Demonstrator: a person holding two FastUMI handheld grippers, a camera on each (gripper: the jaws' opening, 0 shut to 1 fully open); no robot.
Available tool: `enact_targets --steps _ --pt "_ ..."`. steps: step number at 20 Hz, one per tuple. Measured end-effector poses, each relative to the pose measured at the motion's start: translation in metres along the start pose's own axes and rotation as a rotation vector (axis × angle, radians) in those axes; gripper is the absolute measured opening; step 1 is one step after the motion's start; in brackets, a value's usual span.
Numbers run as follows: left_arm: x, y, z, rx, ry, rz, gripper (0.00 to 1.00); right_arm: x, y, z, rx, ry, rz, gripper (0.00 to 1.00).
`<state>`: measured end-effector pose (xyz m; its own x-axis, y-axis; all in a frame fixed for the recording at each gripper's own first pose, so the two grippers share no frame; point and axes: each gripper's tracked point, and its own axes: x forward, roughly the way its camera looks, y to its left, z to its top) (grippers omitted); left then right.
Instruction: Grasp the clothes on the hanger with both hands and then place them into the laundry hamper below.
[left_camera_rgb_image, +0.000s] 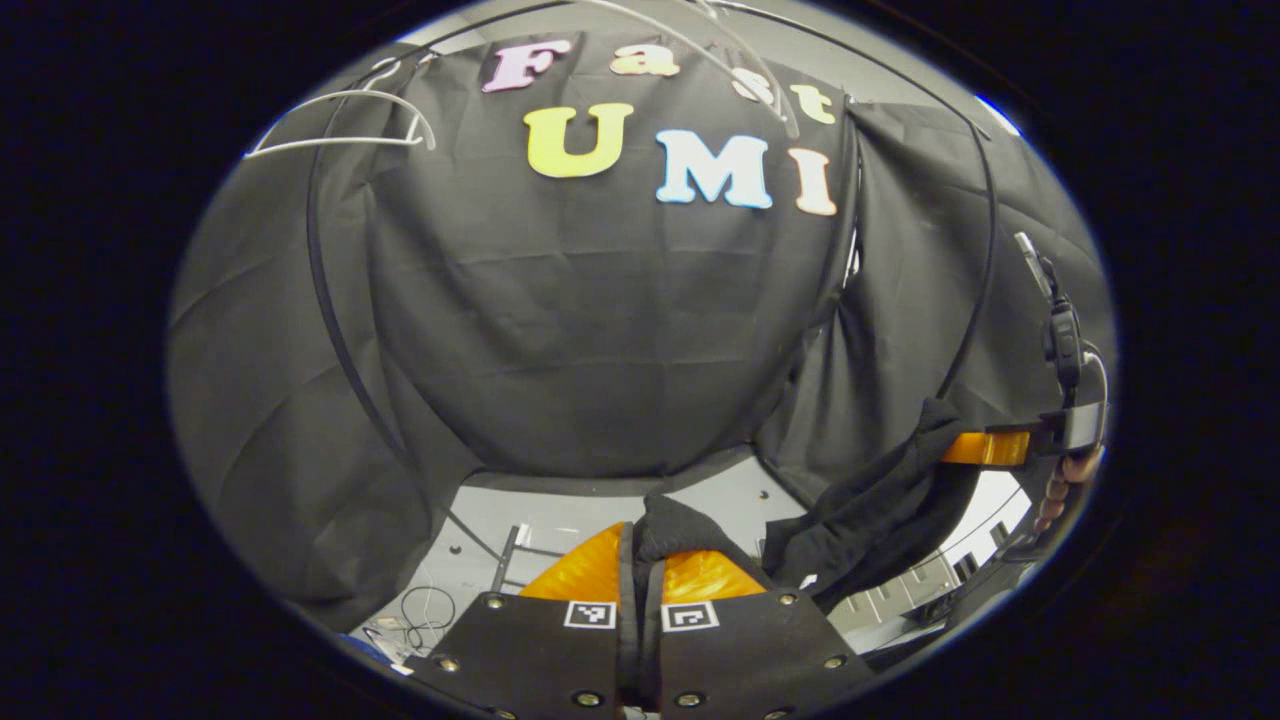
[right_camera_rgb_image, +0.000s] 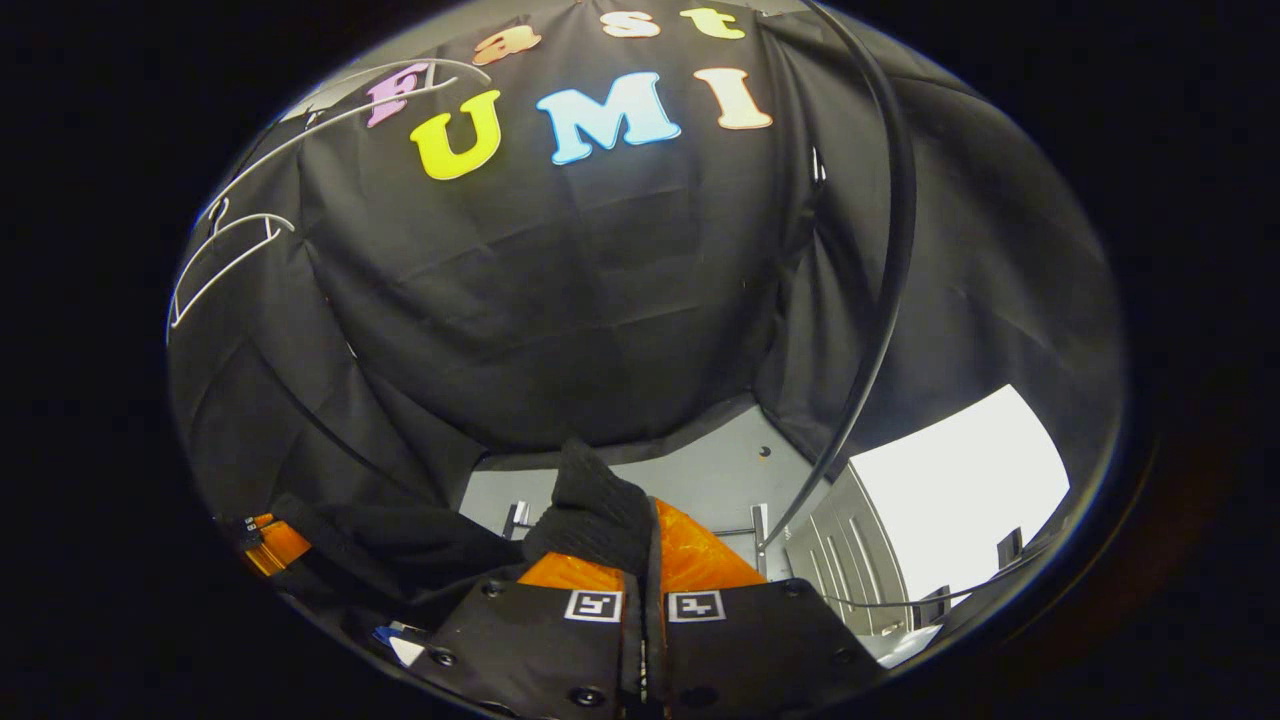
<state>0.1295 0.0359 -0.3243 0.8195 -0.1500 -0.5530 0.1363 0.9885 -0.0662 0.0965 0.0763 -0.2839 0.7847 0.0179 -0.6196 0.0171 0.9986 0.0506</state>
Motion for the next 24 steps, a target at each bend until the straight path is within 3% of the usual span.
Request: enact_targets --steps 7,9,10,12,13,14,16,20,21,23,24 --pt "0.044 -0.007 -0.039 0.034 0.085 -0.024 0.02 0.028 0.010 -0.040 -0.001 0.100 -0.020 0.05" --pt "0.054 -0.005 -0.051 0.027 0.101 -0.029 0.02 0.031 0.011 -0.047 -0.005 0.111 -0.027 0.01" --pt "0.055 -0.003 -0.054 0.023 0.108 -0.034 0.02 0.033 0.012 -0.051 -0.007 0.116 -0.028 0.05" --pt "0.060 -0.001 -0.056 0.020 0.116 -0.041 0.02 0.035 0.012 -0.053 -0.012 0.127 -0.033 0.01" --pt "0.063 0.001 -0.056 0.019 0.120 -0.039 0.03 0.035 0.010 -0.055 -0.013 0.133 -0.037 0.05" --pt "0.063 0.002 -0.058 0.017 0.127 -0.035 0.03 0.035 0.010 -0.056 -0.009 0.140 -0.038 0.01" --pt "0.066 0.003 -0.060 0.008 0.140 -0.033 0.03 0.035 0.008 -0.058 0.002 0.151 -0.049 0.06" --pt "0.077 0.004 -0.080 0.009 0.183 -0.043 0.04 0.036 -0.001 -0.066 0.011 0.187 -0.079 0.03" --pt "0.080 0.003 -0.086 0.018 0.194 -0.039 0.04 0.035 -0.004 -0.070 0.009 0.197 -0.081 0.09" --pt "0.082 0.000 -0.098 0.019 0.211 -0.033 0.04 0.032 -0.006 -0.076 0.004 0.219 -0.083 0.07" --pt "0.083 -0.002 -0.103 0.009 0.218 -0.035 0.04 0.030 -0.006 -0.080 -0.001 0.232 -0.074 0.10"
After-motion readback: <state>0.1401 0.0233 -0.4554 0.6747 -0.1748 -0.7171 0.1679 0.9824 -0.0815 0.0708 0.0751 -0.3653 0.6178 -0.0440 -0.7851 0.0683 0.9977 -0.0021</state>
